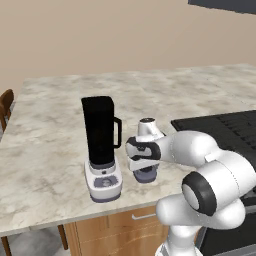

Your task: Grab the lemon and lime from the fridge, place them in the blender, close the lid, and turn on the blender to create a marinade.

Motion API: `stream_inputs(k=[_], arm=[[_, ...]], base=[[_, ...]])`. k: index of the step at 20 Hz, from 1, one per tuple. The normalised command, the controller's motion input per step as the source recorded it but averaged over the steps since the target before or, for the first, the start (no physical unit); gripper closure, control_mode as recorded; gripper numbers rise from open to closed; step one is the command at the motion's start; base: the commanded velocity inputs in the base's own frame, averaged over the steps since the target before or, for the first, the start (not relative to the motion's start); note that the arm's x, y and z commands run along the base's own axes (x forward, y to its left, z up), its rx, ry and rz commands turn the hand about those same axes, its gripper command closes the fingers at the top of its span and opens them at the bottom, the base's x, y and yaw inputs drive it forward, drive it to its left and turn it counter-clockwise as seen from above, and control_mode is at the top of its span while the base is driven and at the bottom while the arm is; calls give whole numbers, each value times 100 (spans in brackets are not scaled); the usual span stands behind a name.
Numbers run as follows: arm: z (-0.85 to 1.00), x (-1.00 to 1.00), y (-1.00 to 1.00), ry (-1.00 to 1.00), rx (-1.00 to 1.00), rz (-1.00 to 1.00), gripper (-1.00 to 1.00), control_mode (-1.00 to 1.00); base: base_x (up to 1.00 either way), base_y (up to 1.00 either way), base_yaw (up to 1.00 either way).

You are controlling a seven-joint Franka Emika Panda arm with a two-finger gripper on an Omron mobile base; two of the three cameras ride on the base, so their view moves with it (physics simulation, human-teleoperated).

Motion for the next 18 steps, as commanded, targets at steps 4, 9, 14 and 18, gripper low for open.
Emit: stream_inputs(k=[4,9,14,18], arm=[[-20,26,0,0,0,0,-100,-100],[-24,18,0,0,0,0,-100,-100],[-38,0,3,0,0,0,-100,-100],[-45,0,0,0,0,0,-100,-100]], base=[[0,0,0],[0,0,0],[0,0,0],[0,0,0]])
